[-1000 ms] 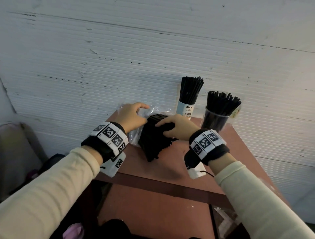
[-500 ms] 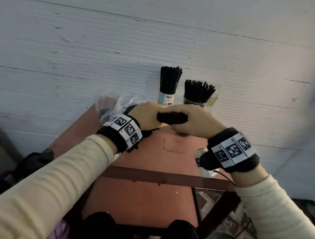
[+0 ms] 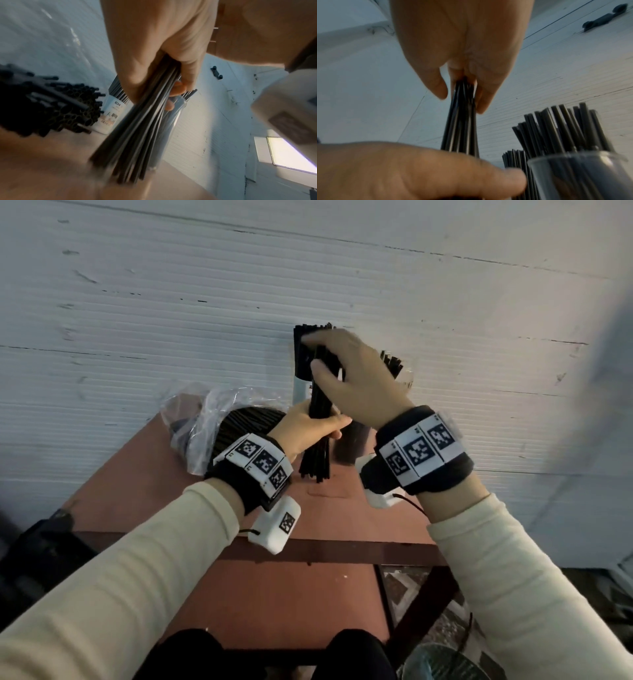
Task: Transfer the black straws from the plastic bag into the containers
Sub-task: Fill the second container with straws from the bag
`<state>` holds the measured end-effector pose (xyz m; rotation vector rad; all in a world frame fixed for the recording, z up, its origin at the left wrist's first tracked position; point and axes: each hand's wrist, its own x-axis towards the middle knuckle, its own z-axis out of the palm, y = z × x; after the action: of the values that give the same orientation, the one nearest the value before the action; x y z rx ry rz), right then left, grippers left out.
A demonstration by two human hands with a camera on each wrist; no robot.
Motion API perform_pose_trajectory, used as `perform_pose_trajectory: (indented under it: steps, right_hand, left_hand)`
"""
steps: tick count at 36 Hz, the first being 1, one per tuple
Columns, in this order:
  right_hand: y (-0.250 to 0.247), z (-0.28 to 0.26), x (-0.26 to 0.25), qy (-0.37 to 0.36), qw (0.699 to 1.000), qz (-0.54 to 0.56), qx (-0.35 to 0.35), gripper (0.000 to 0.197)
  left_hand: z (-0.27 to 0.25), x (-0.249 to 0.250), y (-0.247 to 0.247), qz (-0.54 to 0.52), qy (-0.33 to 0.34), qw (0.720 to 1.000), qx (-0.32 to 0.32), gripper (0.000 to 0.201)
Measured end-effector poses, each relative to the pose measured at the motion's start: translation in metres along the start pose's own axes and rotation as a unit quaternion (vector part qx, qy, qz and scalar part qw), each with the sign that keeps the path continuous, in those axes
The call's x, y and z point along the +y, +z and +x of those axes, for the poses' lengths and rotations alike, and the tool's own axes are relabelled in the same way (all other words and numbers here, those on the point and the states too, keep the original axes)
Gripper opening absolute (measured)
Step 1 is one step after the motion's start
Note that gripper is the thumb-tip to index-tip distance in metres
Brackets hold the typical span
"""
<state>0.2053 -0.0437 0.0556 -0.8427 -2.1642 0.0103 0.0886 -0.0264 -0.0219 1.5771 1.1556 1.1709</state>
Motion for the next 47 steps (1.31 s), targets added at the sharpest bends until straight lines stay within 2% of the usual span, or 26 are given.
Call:
perform_pose_trajectory:
  steps: [2, 4, 6, 9, 13, 17, 22, 26, 30, 33, 36, 39, 41, 42, 45, 47]
  right_hand:
    - [0.008, -0.004, 0.004, 0.013, 0.998, -0.019, -0.063, 0.039]
    - [0.012, -0.007, 0.006, 0.009, 0.996, -0.015, -0.083, 0.041]
    - [0.012, -0.008, 0.008, 0.007, 0.997, -0.010, -0.071, 0.040]
    - [0.010, -0.007, 0.010, -0.002, 0.999, -0.001, -0.033, 0.037]
    - [0.008, -0.005, 0.012, -0.010, 0.999, 0.000, 0.030, 0.032]
    - [0.012, -0.010, 0.014, -0.003, 1.000, -0.005, 0.015, 0.028]
    - [0.012, -0.014, 0.011, 0.000, 0.999, 0.010, 0.030, 0.029]
    - [0.006, -0.014, 0.008, 0.005, 0.999, 0.008, 0.054, 0.058]
    - [-0.005, -0.019, 0.006, 0.063, 0.994, 0.036, 0.080, 0.085]
    - [-0.009, -0.021, 0.007, 0.114, 0.992, 0.049, 0.028, 0.092]
    - [-0.009, -0.024, 0.009, 0.120, 0.986, 0.093, -0.065, 0.075]
    - [-0.005, -0.028, 0.010, 0.098, 0.983, 0.133, -0.079, 0.041]
    - [-0.002, -0.029, 0.010, 0.094, 0.981, 0.157, -0.058, 0.018]
    - [-0.002, -0.030, 0.010, 0.095, 0.980, 0.170, -0.047, 0.012]
    - [-0.007, -0.026, 0.015, 0.102, 0.980, 0.170, -0.015, 0.012]
    - [-0.015, -0.019, 0.018, 0.106, 0.980, 0.167, 0.004, 0.012]
  left_hand:
    - [0.001, -0.008, 0.003, 0.024, -0.015, 1.000, -0.014, 0.020]
    - [0.002, -0.011, 0.003, 0.033, -0.031, 0.999, -0.022, 0.022]
    - [0.002, -0.009, 0.003, 0.031, -0.029, 0.999, -0.018, 0.029]
    - [0.002, -0.005, 0.001, 0.021, -0.030, 0.999, 0.004, 0.053]
    - [0.004, -0.004, -0.002, 0.048, -0.032, 0.998, 0.003, 0.038]
    - [0.005, -0.020, -0.003, 0.095, -0.056, 0.994, -0.024, 0.030]
    - [-0.001, -0.023, -0.002, 0.131, -0.116, 0.984, -0.032, 0.043]
    - [0.001, -0.016, -0.006, 0.123, -0.092, 0.988, -0.023, 0.039]
    - [-0.002, 0.002, -0.016, 0.166, -0.029, 0.985, -0.020, 0.045]
    - [-0.009, 0.021, -0.018, 0.228, 0.038, 0.970, -0.073, 0.031]
    - [-0.014, 0.035, -0.016, 0.251, 0.069, 0.953, -0.158, 0.019]
    - [-0.013, 0.037, -0.014, 0.280, 0.070, 0.936, -0.202, 0.013]
    - [-0.010, 0.033, -0.011, 0.276, 0.076, 0.938, -0.196, 0.024]
    - [-0.009, 0.032, -0.010, 0.263, 0.078, 0.943, -0.189, 0.028]
    - [-0.006, 0.032, -0.005, 0.228, 0.076, 0.956, -0.168, 0.034]
    - [-0.001, 0.034, -0.004, 0.215, 0.079, 0.965, -0.128, 0.035]
